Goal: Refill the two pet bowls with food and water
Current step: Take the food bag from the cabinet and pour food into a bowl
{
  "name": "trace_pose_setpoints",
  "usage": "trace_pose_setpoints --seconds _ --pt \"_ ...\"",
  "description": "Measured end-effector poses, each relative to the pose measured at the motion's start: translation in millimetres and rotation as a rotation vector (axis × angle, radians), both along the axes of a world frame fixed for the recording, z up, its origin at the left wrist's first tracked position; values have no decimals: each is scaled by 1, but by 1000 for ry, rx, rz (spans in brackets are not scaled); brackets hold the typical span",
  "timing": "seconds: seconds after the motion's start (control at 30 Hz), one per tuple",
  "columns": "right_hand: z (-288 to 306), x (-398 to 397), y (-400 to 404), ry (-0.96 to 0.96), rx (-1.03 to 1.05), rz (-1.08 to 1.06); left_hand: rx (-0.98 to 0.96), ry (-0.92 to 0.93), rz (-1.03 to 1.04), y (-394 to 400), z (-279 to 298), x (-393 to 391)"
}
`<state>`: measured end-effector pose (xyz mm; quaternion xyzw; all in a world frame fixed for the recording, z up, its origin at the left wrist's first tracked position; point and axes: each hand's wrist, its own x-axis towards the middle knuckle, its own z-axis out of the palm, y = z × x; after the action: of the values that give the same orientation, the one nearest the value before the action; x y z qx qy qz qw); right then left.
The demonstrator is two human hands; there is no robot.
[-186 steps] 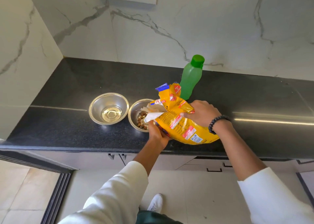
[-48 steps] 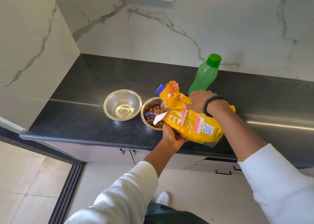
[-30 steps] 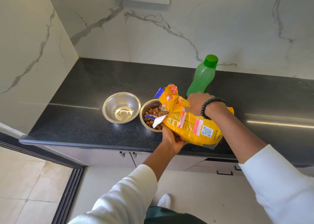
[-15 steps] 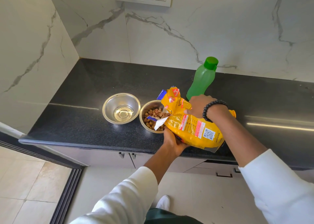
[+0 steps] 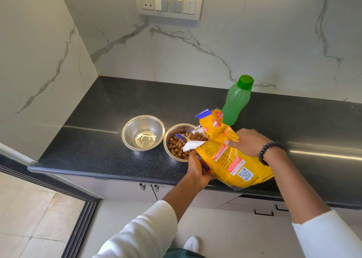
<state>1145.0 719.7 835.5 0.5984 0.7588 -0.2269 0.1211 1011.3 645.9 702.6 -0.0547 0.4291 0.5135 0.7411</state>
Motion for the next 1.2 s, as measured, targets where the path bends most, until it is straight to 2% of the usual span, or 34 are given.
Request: trace_pose_setpoints --seconds 0.17,0.3,0.43,0.57,1.2 --pt "-7 3 -8 38 -3 3 -23 27 13 -2 -3 -2" --pt "10 -15 -2 -100 29 65 -2 -34 9 -3 0 4" --pt "28 -40 6 -249 161 133 21 -127 45 1 4 9" --pt "31 -66 9 -345 213 212 19 -135 89 4 3 6" --pt "22 -52 17 -332 107 183 11 -120 43 2 6 1"
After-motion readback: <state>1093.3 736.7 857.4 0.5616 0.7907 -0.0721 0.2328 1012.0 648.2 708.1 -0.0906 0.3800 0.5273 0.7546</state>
